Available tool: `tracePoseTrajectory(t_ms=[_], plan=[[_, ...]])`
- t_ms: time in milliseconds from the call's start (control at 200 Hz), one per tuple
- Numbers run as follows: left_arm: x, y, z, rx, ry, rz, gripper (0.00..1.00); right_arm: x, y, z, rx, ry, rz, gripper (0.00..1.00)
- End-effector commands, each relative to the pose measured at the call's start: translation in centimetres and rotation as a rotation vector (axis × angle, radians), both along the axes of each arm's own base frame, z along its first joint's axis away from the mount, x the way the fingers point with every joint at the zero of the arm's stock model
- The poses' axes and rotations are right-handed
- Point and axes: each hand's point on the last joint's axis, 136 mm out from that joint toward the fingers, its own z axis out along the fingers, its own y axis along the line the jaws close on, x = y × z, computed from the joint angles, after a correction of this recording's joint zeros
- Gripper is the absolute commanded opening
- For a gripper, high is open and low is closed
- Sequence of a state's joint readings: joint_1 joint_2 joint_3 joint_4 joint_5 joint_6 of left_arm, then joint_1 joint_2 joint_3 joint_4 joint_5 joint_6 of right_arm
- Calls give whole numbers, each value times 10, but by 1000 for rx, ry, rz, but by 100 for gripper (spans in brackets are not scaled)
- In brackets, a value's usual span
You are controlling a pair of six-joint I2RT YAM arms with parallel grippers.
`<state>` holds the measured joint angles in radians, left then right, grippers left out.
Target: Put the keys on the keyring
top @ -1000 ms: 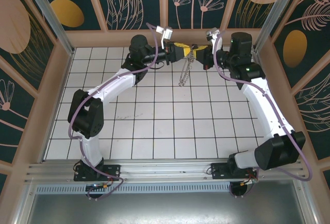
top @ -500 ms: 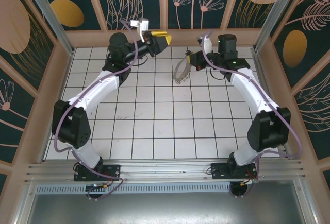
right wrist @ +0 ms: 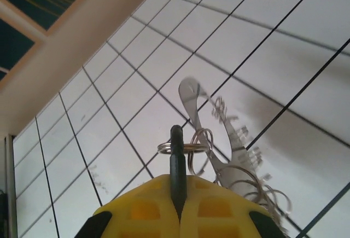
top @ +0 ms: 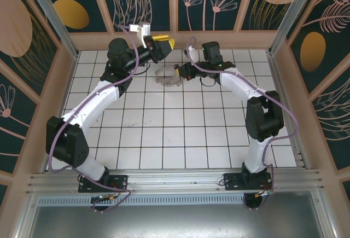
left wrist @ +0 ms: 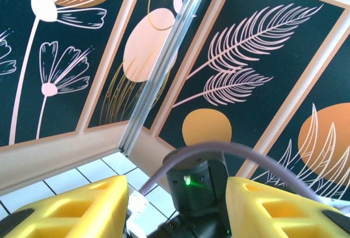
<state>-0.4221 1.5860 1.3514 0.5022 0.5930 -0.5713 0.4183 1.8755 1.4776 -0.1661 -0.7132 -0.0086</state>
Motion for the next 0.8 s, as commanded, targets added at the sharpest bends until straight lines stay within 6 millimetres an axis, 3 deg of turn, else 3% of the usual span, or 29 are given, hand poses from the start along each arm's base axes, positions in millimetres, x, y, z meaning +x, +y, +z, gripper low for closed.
tracePoseTrajectory(t_ms=[0, 155, 285, 536, 796], plan=[[-7, 7, 8, -4, -33, 9, 50, -34, 16, -13, 54, 43, 47, 0], [-11, 9, 3, -9, -20, 9, 50, -85, 35, -59, 33, 152, 73, 0], [-17, 12, 3, -24, -14, 9, 50, -118, 47, -83, 29, 233, 84, 0], [-26, 18, 5, -33, -8, 19, 51, -155, 66, -110, 7, 326, 117, 0], [-33, 22, 6, -46, 4, 25, 51, -189, 73, -134, -36, 393, 159, 0]])
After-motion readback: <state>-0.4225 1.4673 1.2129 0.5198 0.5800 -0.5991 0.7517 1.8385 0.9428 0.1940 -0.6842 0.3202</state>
